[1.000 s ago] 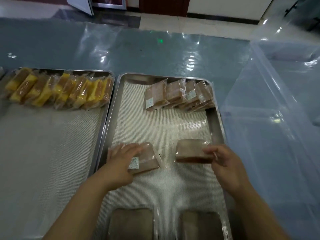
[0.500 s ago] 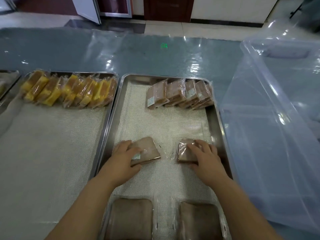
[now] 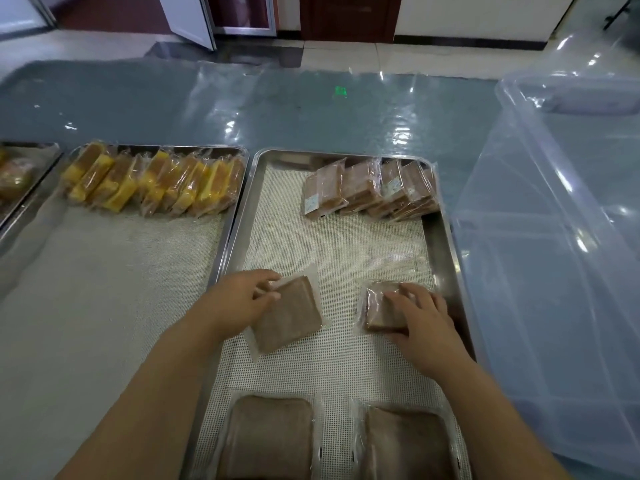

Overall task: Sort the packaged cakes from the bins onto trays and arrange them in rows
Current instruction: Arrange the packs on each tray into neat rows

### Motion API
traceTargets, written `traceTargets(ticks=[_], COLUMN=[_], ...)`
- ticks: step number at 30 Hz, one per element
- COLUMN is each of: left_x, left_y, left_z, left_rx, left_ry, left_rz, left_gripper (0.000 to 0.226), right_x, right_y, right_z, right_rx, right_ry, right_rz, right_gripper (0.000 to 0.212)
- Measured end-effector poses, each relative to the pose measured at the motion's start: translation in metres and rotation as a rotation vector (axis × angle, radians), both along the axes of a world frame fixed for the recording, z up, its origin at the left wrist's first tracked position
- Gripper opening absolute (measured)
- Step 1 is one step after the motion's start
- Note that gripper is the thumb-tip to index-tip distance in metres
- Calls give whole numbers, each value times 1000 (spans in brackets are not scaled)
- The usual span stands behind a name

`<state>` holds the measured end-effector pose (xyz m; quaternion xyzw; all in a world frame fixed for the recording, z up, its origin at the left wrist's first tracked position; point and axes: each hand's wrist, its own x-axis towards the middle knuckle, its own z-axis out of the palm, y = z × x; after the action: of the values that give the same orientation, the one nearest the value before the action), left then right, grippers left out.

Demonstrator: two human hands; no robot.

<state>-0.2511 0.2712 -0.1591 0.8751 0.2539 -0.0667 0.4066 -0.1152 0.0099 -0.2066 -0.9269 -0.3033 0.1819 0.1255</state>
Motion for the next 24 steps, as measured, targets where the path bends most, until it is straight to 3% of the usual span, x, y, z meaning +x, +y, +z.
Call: traceTargets(ticks=[2,4,6,8,13,20,24], left_x=[4,6,7,8,8,-20,-41], left_y=[-3,-13,-24,-31,-27,-35,-45], left_z=[-6,-15,-28,-41,-48,-41,-47], left_rx=[206,332,400,417,457,334,334], left_ry=[-12,97,237,272,210,90,-22], left_rz=[-36,-127,-183,-160,-106,-298,-301], left_gripper=[40,64,92,106,100,98,91], right_x=[1,3,7,12,11,-16,-25], right_y=[1,1,1,3,1,-22,-30], right_z=[2,3,5,8,15,15,15], right_rx=[-7,-46,-79,-81,-108,-136,-140], right_ry=[25,38,58,101,126,64,86], right_rz=[-6,14,26,13,8,58,85], right_gripper=[69,79,87,94,99,91,91])
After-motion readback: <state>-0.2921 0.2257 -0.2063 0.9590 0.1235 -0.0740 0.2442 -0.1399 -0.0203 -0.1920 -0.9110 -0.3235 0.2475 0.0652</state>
